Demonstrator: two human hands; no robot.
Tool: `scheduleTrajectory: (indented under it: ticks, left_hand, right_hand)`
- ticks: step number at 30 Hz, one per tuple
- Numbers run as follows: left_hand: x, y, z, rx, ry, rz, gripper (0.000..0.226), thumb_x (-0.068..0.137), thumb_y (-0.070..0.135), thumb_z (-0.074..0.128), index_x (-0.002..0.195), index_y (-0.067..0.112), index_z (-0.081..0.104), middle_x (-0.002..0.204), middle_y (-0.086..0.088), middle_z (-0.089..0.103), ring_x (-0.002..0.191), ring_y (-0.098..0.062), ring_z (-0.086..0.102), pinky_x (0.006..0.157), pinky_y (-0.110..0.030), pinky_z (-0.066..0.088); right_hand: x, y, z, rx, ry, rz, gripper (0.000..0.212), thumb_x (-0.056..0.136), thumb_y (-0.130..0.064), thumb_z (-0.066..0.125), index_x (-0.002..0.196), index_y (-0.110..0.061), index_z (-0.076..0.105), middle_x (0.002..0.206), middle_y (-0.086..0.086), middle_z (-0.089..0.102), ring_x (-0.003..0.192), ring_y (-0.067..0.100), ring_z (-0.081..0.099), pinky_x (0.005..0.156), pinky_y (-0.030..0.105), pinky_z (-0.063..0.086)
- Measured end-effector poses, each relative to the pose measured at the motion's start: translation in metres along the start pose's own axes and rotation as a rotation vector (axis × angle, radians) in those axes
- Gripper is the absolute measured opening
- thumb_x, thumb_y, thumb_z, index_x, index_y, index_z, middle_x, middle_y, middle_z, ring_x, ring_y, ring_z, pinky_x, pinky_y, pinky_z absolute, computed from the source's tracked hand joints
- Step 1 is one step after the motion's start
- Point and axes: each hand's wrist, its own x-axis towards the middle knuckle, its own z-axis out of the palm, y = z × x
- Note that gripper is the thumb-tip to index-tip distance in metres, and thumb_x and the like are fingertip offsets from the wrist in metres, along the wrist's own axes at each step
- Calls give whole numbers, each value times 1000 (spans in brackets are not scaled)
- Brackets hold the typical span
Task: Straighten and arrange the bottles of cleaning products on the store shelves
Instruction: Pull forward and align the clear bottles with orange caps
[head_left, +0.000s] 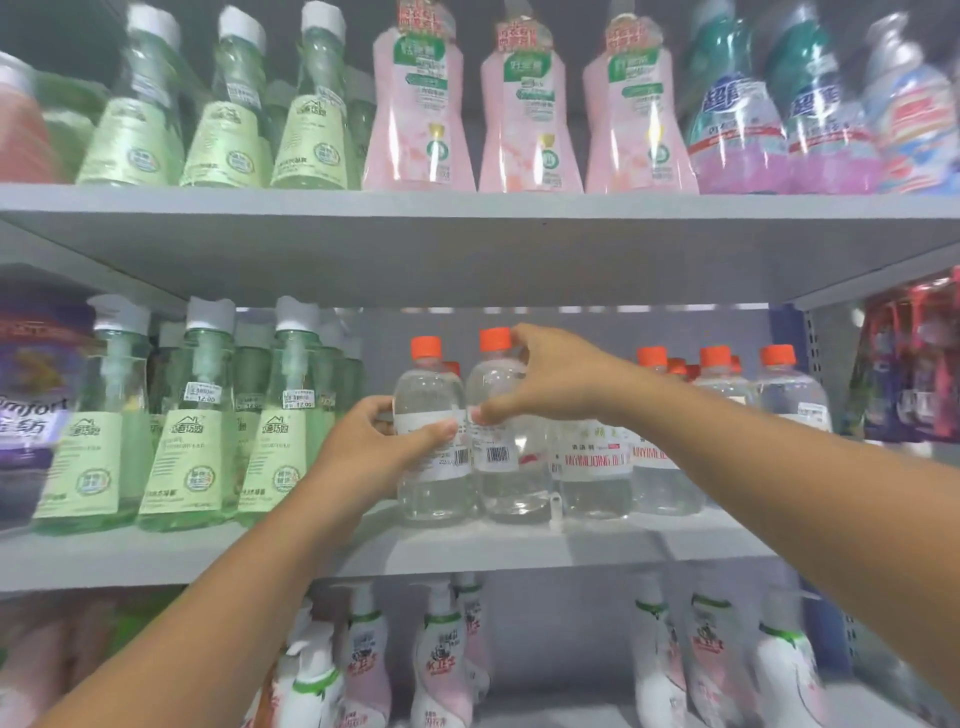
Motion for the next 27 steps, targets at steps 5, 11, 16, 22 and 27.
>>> scheduleTrajectory:
  ticks: [5, 11, 16, 22, 27]
  left_hand:
    - [6, -11, 3, 40, -34, -20, 59, 71, 46, 90, 119, 29, 62, 106, 7, 76, 89, -10, 75, 80, -38, 62]
    - [7, -10, 12, 77, -106, -5, 57, 72, 50, 87, 119, 34, 60, 104, 10, 74, 86, -7, 74, 78, -35, 61]
    - [0, -7, 23, 257, -42, 67, 52, 78, 62, 76, 119, 42, 51, 99, 24, 62, 84, 4, 63, 62, -21, 44]
    - [-4, -17, 17, 315, -174, -15, 38, 87, 55, 71, 120, 39, 60, 105, 25, 68, 91, 8, 63, 70, -17, 46]
    - [-4, -18, 11, 236, -197, -93, 45, 81, 36, 84, 119, 36, 61, 110, 16, 71, 90, 1, 71, 72, -20, 55]
  right_hand:
    - [7, -2, -3, -174, -81, 79, 86, 66, -56, 91, 131, -24, 46, 124, -4, 58, 109, 21, 59, 93, 40, 53]
    - [21, -2, -16, -433, -122, 33, 106, 64, -58, 91, 150, -24, 40, 147, -4, 51, 129, 25, 52, 106, 44, 48]
    - [26, 1, -27, -578, -208, 2, 97, 66, -66, 85, 144, -24, 44, 140, -3, 51, 119, 24, 52, 86, 34, 48]
    - [42, 16, -36, -556, -189, -117, 63, 81, -82, 57, 112, -27, 63, 101, -9, 67, 93, 18, 62, 78, 35, 51]
    - [61, 25, -43, -446, -162, -185, 41, 95, -59, 62, 102, -21, 74, 84, -9, 68, 72, 8, 59, 61, 27, 42]
